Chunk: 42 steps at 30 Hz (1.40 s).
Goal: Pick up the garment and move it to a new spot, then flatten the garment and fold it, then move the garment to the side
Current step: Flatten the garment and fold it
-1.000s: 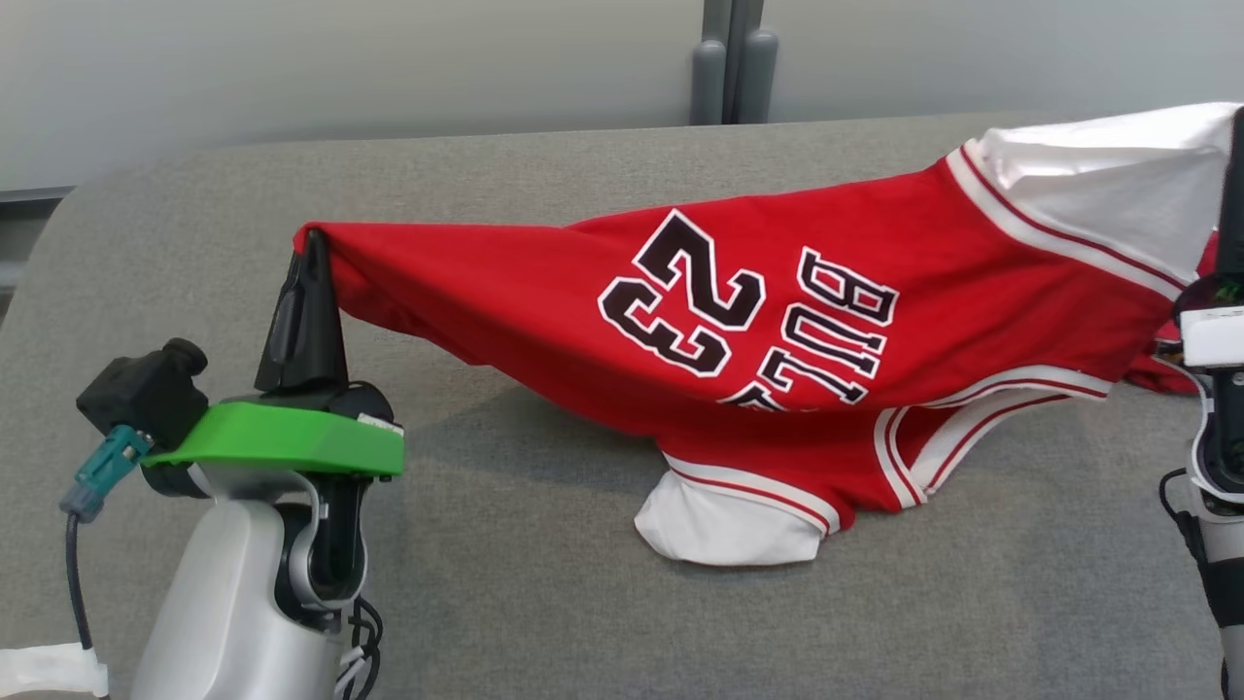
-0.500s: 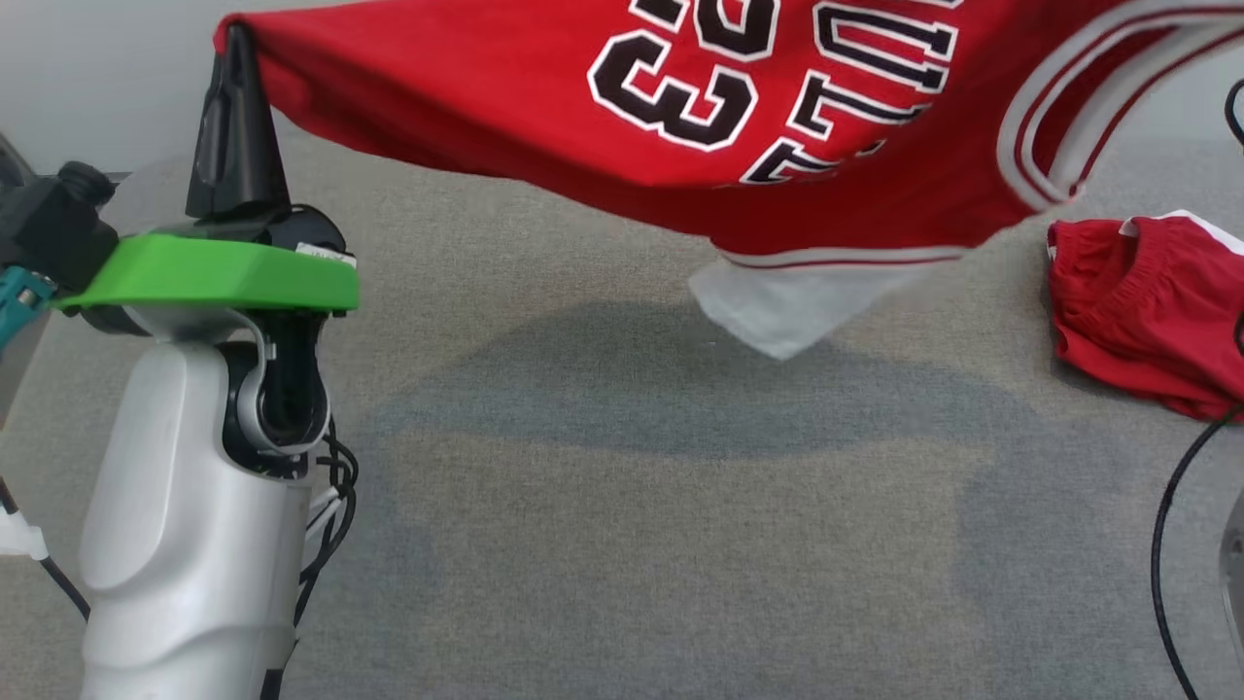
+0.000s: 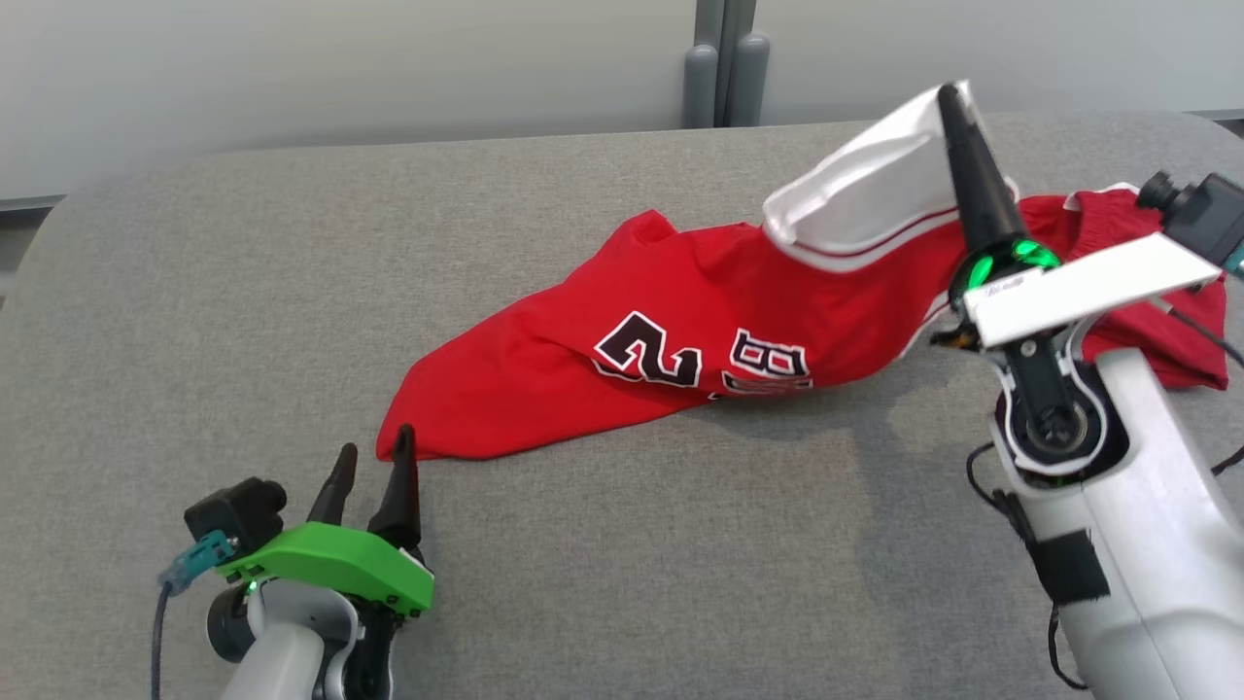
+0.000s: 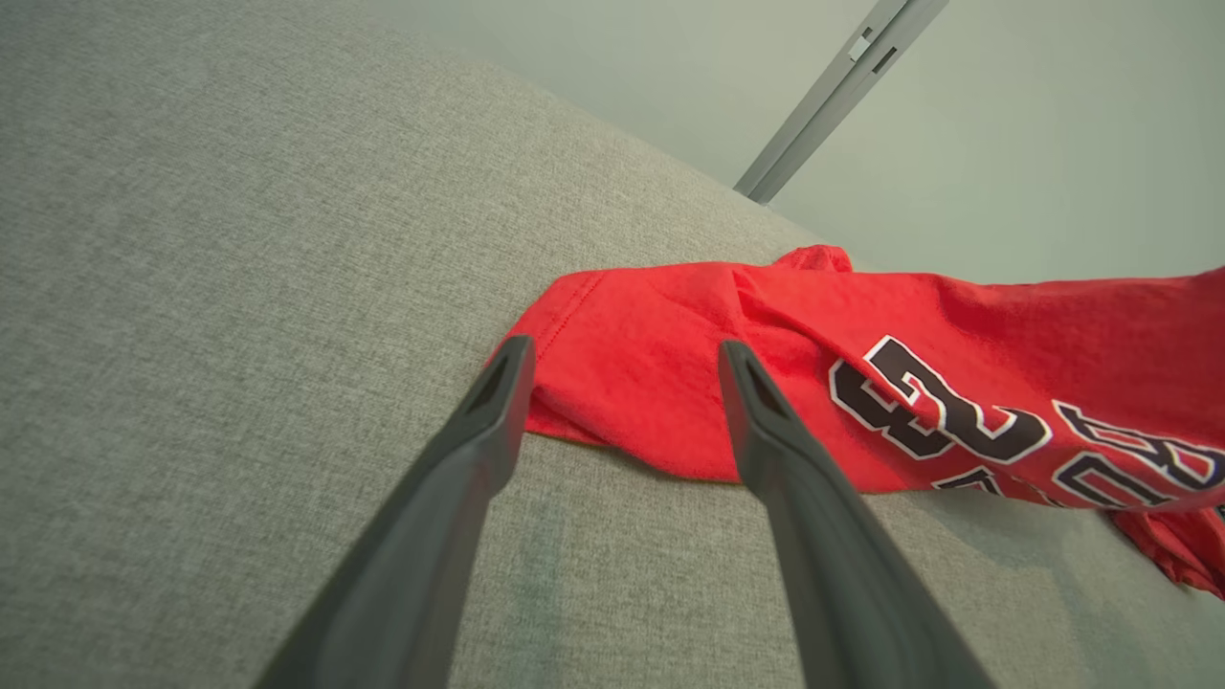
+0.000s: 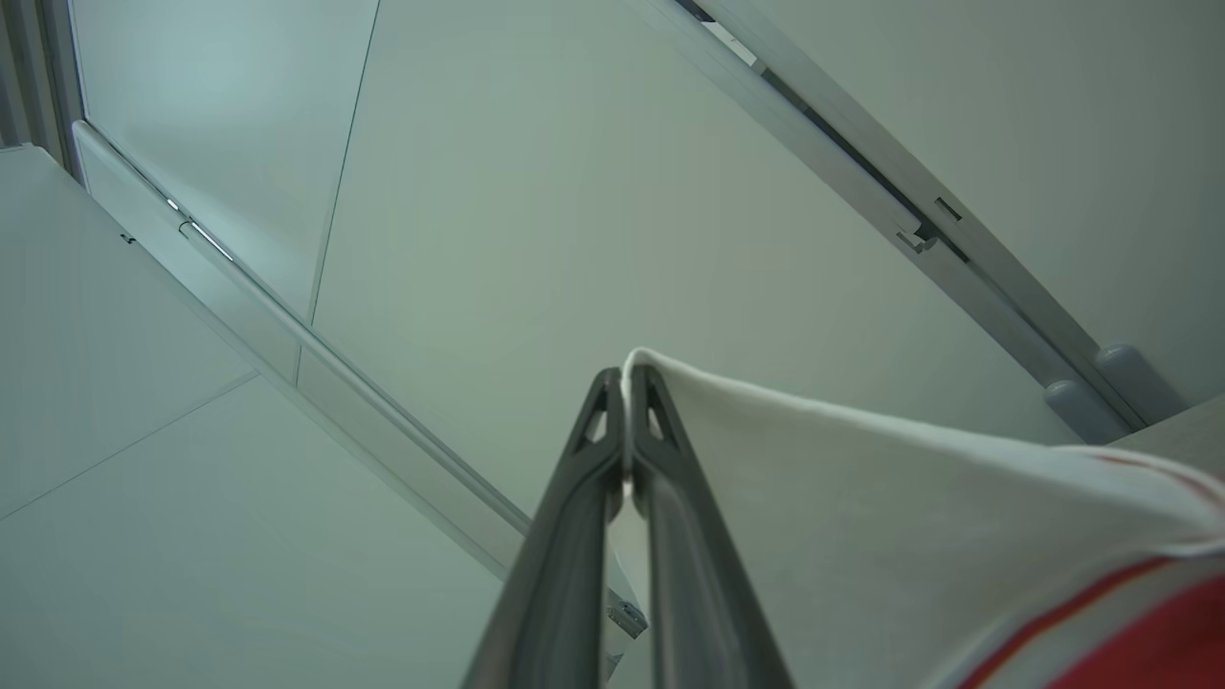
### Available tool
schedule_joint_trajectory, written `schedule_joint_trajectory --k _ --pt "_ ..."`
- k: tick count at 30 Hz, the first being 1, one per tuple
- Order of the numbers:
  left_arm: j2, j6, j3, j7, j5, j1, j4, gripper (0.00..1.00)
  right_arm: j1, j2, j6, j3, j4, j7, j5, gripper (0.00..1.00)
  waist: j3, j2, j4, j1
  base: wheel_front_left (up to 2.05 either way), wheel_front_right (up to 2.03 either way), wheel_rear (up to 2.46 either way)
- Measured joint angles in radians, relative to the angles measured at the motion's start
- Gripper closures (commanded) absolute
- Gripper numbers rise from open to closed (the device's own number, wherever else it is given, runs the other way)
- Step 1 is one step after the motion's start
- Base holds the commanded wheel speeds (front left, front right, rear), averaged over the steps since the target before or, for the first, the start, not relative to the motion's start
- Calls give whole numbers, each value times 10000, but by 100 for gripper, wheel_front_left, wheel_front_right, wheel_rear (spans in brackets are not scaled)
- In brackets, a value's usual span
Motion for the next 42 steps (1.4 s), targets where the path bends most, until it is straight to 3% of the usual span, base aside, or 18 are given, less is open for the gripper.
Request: schedule_joint_trajectory --k 7,12,15,21,23,27,31,36,42 --pt "6 -2 742 -433 -410 40 -305 0 1939 -489 77 970 -1340 681 522 100 -56 0 -448 0 0 0 0" --pt "40 0 1279 -531 -485 117 -694 0 4005 -1768 77 1475 -1150 1275 -205 100 -148 0 -859 0 0 0 0" --pt "42 0 1254 -600 -483 153 -844 0 4900 -2585 -52 1141 -667 1218 -874 100 -183 0 -1164 0 0 0 0" --pt "33 -100 543 -596 -324 225 -1164 0 5293 -3058 -736 -56 535 587 -1223 100 -114 0 -1854 0 0 0 0" --pt "12 -113 242 -533 -268 209 -1183 0 5648 -3246 -752 -169 926 491 -1287 100 -2 0 -1926 0 0 0 0" --pt "15 -192 -119 -332 -86 109 -1158 0 5770 -2917 -805 -272 1066 171 -1164 100 238 0 -1879 0 0 0 0" --pt "46 -284 -892 19 681 -409 -1091 0 5371 -2644 -539 -173 878 -46 -1162 100 427 0 -1731 0 0 0 0" --pt "293 -370 -2217 813 2069 -1424 -780 0 5007 -2592 -439 56 848 -153 -1198 100 628 0 -1640 0 0 0 0" --pt "407 -495 -2698 1870 2383 -2552 -234 0 4745 -2571 -330 278 986 -155 -1296 100 862 0 -1732 0 0 0 0"
